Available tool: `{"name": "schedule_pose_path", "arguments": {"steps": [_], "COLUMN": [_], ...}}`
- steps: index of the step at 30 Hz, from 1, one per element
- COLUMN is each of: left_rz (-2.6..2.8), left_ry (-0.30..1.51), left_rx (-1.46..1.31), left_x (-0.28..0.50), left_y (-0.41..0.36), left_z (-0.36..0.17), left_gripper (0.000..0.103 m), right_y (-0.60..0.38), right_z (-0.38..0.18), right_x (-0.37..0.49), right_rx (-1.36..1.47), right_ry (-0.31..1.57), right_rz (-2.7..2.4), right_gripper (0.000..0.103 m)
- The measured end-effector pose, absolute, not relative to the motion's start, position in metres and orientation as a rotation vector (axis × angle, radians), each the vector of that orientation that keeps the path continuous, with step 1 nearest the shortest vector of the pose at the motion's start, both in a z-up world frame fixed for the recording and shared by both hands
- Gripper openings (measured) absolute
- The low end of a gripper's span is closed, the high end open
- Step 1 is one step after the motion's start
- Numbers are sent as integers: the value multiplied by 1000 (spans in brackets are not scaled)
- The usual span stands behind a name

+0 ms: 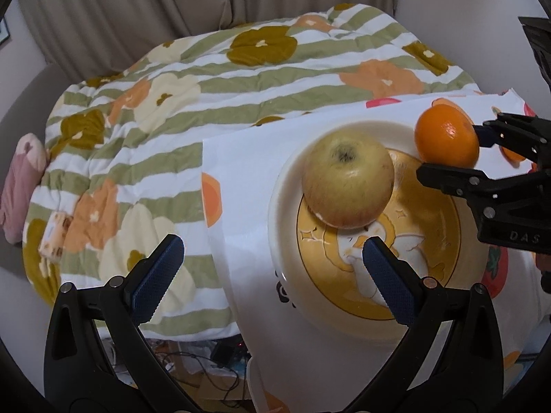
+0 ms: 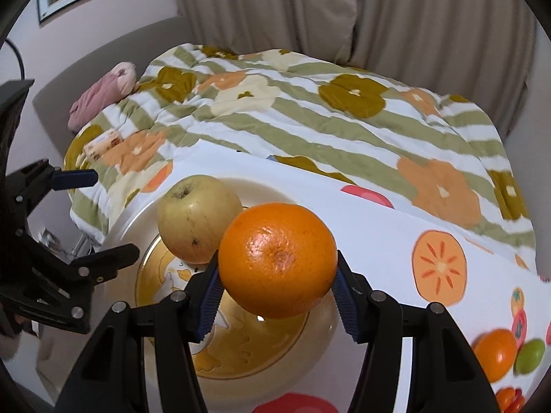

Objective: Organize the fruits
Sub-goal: 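Lower the pear and orange into the bowl and open both tools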

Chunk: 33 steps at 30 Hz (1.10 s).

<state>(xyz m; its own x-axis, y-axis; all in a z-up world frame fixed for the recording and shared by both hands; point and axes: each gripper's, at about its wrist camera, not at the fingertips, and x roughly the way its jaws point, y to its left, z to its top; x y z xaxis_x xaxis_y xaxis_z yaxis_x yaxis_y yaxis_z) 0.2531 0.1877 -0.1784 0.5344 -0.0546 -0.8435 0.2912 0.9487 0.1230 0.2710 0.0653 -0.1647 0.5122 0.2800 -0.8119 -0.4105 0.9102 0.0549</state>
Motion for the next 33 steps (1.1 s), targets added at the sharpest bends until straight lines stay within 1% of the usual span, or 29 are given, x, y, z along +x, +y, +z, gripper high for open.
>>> {"name": "schedule_pose_path", "arguments": {"steps": [10, 12, 13, 14, 15, 16, 25, 33], "left_rz": [-209, -220, -223, -224, -226, -229, -229, -241], "left_ry": [986, 986, 983, 981, 978, 976, 973, 936], "left_rx": [270, 280, 285, 291, 297, 304, 291, 293], "left_x": [254, 253, 253, 252, 252, 251, 248, 233], "left_y": [188, 187, 186, 185, 184, 183, 180, 172], "left_z": [-183, -184, -184, -183, -183, -184, -179, -153], "left_gripper": [103, 103, 103, 103, 103, 103, 103, 103], "right_y": [71, 71, 69, 67, 66, 64, 62, 59], "right_z": [-178, -178, -176, -174, -172, -171, -165, -130], "right_x": [277, 278, 278, 277, 277, 277, 271, 257], "right_rx": [-178, -158, -137, -118, -105, -95, -96, -121], "right_ry": [979, 976, 961, 947, 940, 933, 965, 941], "right_rz": [420, 417, 420, 423, 425, 429, 421, 407], "right_gripper": [55, 57, 61, 78, 99, 103, 103, 103]}}
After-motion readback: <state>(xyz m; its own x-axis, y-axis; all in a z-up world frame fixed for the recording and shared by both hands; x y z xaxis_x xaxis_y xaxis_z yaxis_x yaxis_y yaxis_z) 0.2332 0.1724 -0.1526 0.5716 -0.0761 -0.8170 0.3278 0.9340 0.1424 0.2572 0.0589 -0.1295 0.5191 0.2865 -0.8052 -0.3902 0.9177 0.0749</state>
